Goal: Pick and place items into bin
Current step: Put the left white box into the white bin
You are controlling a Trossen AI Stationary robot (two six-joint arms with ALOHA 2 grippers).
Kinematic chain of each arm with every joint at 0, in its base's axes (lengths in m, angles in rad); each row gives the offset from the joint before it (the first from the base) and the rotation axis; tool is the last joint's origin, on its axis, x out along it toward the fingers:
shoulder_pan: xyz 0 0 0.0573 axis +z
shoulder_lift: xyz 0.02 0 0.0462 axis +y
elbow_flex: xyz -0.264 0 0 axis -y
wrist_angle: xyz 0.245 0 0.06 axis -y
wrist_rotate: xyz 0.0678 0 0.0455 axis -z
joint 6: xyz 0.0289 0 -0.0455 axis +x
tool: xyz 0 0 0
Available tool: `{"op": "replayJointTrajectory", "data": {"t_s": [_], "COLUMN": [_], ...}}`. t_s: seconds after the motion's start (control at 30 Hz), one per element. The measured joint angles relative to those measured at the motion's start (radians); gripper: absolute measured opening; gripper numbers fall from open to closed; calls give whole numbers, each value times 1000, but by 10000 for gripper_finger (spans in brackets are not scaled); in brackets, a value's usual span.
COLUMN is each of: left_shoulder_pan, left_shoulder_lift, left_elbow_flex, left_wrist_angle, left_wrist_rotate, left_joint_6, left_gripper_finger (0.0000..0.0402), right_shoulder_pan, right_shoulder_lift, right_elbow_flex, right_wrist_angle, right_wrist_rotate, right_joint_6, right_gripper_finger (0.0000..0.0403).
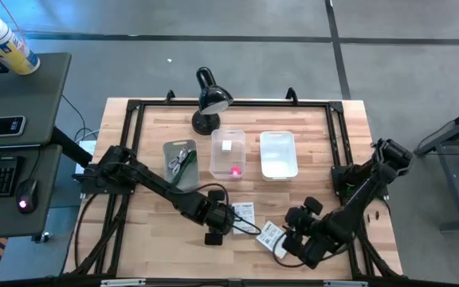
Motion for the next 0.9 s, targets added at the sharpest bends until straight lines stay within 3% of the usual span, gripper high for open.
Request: {"op": "replayJointTrajectory", "data": {"t_s": [0.3, 0.63, 0.9], "left_shoulder_pan": [-1, -7, -28], "left_shoulder_lift": [1, 1, -3], "left_elbow_flex": [-80, -95, -186], "left_wrist_angle": [142, 154, 287], "left_wrist_rotate": [19, -29, -52], "left_joint_6": [23, 179, 140], "left_gripper_finger": [105, 113, 112], "right_shoulder_pan": [-111, -214, -300], "right_shoulder_lift": [14, 19, 77], "right_elbow_flex": [0, 1, 1], "right_wrist_angle": [176, 325, 352], "right_wrist_rotate": [-11, -119, -231], "right_joint_6": [-40, 47, 134], "right_gripper_finger": [204, 204, 204]}}
